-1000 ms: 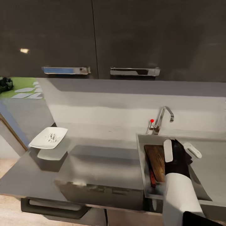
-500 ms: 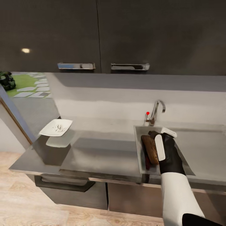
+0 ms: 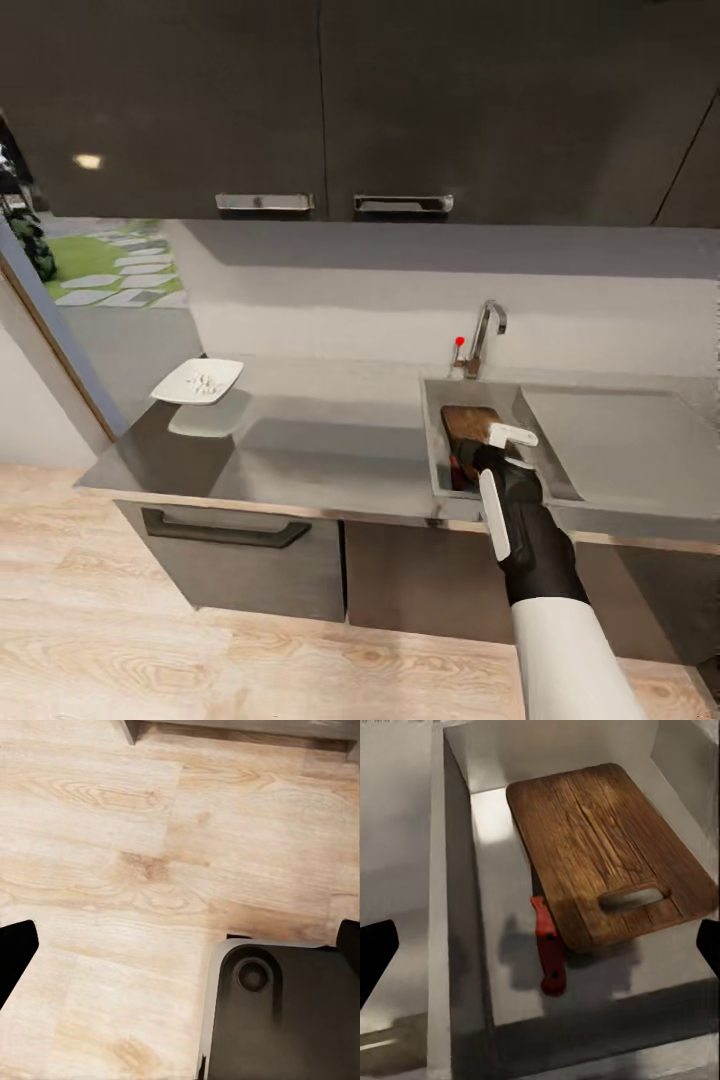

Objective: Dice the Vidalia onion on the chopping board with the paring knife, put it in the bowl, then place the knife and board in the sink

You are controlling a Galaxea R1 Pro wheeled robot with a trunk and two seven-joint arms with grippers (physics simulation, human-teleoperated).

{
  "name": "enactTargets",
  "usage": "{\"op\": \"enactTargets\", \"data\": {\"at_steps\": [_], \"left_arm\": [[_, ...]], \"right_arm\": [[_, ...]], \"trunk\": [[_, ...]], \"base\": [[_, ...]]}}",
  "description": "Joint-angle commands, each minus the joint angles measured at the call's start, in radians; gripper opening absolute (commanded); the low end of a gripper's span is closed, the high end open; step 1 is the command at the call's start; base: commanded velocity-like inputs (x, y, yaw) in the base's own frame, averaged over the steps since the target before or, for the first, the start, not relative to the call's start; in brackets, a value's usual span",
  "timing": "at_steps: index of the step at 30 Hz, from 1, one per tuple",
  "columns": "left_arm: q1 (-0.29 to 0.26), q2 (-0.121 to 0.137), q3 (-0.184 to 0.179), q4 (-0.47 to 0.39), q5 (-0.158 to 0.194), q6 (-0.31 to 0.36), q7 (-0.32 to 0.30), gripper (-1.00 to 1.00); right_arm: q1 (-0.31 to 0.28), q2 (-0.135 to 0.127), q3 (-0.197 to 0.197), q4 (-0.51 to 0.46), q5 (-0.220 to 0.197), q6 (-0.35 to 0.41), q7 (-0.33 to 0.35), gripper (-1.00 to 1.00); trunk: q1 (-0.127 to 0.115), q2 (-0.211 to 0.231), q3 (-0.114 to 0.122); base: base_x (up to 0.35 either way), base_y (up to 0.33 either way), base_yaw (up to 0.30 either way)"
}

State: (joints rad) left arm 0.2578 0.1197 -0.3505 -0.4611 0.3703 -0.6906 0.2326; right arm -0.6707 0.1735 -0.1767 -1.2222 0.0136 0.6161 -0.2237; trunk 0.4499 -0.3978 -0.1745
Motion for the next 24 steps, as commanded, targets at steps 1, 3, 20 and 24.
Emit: {"op": "enactTargets", "data": {"at_steps": [1, 3, 20, 24], "left_arm": [[0.000, 0.002, -0.008, -0.002, 0.004, -0.001, 0.008, 1.00], [0.000, 0.002, -0.008, -0.002, 0.004, -0.001, 0.008, 1.00], [0.000, 0.002, -0.008, -0.002, 0.004, -0.001, 0.008, 1.00], [0.000, 0.002, -0.008, -0.002, 0.004, -0.001, 0.008, 1.00]], "right_arm": [[0.016, 0.001, -0.001, -0.001, 0.026, -0.031, 0.013, 1.00], [0.049, 0.001, 0.000, -0.002, 0.078, -0.091, 0.051, 1.00], [0.407, 0.001, 0.001, -0.011, 0.262, -0.506, 0.283, 1.00], [0.501, 0.001, -0.002, 0.248, 0.287, -0.783, 0.307, 1.00]], "trunk": [[0.000, -0.002, -0.002], [0.000, -0.002, -0.002], [0.000, -0.002, -0.002], [0.000, -0.002, -0.002]], "base": [[-0.337, 0.000, 0.000], [-0.337, 0.000, 0.000], [-0.338, 0.000, 0.000], [-0.264, 0.000, 0.000]]}}
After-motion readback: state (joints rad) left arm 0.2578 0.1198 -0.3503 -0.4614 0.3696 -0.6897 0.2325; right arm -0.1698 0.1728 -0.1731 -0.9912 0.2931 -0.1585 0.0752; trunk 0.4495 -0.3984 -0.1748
